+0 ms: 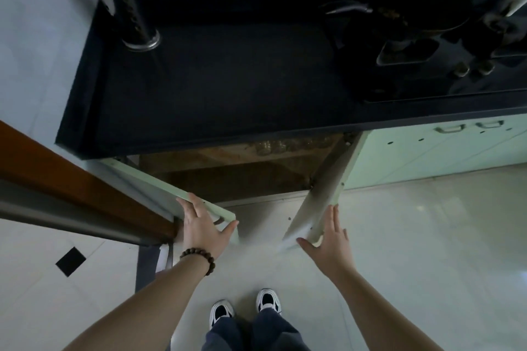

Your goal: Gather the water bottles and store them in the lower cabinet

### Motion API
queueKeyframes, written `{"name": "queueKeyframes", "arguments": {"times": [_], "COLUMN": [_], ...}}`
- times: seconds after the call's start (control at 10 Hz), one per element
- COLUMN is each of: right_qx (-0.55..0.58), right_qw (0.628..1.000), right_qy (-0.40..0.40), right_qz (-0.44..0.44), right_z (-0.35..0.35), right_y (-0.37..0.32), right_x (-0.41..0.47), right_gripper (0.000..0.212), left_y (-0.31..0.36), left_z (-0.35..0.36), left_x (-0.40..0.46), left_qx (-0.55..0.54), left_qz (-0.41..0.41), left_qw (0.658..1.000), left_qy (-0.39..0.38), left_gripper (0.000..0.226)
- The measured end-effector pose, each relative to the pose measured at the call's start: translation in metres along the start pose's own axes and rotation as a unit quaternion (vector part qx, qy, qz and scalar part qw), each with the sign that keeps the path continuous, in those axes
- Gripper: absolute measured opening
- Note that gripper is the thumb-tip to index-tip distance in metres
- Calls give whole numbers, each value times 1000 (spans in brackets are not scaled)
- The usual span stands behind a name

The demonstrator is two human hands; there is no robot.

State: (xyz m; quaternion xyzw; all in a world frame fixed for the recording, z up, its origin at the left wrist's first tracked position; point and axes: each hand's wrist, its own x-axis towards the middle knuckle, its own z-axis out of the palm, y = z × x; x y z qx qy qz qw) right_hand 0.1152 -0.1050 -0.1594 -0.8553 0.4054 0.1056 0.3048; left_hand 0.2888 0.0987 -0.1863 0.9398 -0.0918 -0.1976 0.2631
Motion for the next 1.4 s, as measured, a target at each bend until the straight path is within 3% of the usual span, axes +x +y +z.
{"name": "queueKeyframes", "arguments": {"times": [0.3, 0.7, 1.1, 1.3, 1.4], "right_qx": [99, 69, 52, 53, 91], "right_qw": [993, 990, 990, 993, 995], "right_qy": [-45, -70, -109, -80, -38], "right_qz": [-46, -101, -66, -68, -29], "right_z": [20, 19, 8, 4, -4], "right_y": [-73, -116, -135, -127, -115], "right_x": [54, 131, 154, 150, 145], "right_gripper": [118, 102, 91, 90, 90], "left_y": [18, 37, 37, 38, 48], "left_z": [7, 4, 3, 0, 3], "left_x": [27, 94, 117, 112, 100], "left_qx": [-121, -22, 12, 49, 80], "left_qz": [-26, 13, 34, 58, 106], "left_qw": [992, 999, 999, 996, 988], "left_qy": [-1, -30, -29, -45, -77], "left_gripper": [122, 117, 111, 104, 93]}}
